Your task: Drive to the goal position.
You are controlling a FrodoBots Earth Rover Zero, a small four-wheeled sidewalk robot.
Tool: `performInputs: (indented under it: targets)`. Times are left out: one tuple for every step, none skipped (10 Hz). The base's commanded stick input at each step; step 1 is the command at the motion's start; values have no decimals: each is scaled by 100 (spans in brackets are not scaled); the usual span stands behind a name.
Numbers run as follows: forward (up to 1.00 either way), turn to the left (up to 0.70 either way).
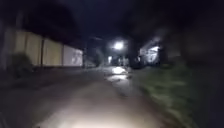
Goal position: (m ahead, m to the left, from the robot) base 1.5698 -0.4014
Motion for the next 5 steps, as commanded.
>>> performInputs:
  targets:
    - [70, 0]
    - [70, 0]
    - [70, 0]
    - [70, 0]
    - [70, 0]
